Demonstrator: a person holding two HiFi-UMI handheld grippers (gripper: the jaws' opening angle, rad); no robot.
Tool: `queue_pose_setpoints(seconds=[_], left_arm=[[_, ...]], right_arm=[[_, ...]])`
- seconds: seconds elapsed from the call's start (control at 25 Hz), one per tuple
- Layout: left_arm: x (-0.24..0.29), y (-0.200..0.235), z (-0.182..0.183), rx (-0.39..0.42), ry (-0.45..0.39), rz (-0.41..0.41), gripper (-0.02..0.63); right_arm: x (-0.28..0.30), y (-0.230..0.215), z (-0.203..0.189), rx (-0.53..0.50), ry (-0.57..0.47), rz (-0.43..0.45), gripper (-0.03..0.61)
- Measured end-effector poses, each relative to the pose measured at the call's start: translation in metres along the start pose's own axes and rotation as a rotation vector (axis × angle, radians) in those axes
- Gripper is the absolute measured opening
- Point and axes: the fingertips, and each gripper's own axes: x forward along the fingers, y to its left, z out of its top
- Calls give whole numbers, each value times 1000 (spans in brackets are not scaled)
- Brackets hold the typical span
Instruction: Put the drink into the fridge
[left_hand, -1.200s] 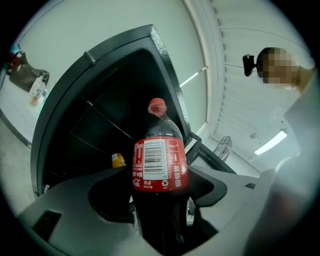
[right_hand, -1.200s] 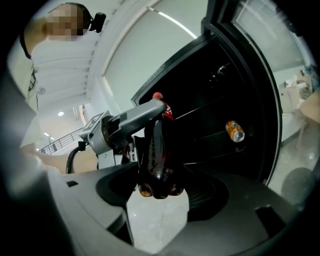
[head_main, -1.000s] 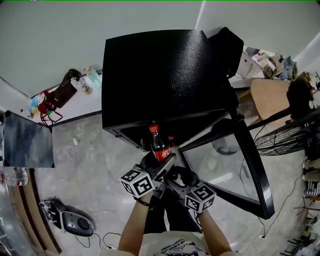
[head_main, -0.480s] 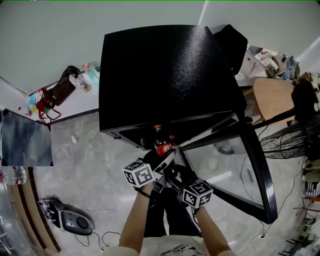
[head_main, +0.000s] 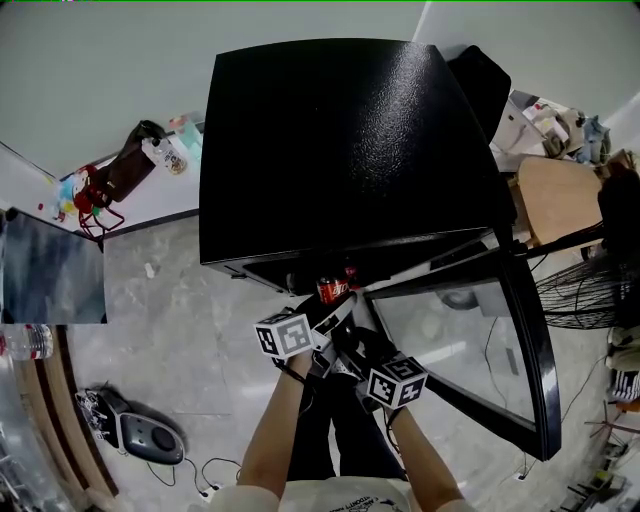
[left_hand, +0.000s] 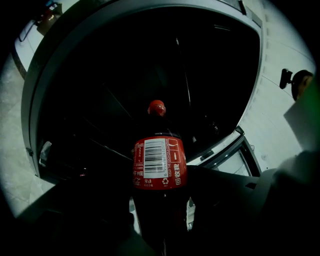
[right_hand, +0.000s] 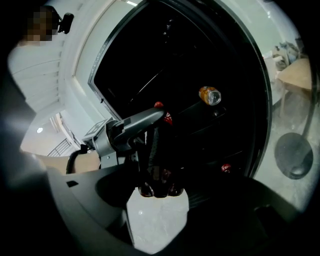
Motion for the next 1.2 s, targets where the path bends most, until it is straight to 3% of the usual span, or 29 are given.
queue_pose_setpoints(seconds=[0.84,1.04,1.2], left_arm=[[15,50,-5,-148,59,85,322],[14,58,-1,-183,46,97,322],[11,63,5,-290,-25,82,322]], right_arm=[[22,-18,-5,114,-4,-31,282],[27,-20,-4,124,-3,-35,282],[28,-20,0,143,-16,-33,282]])
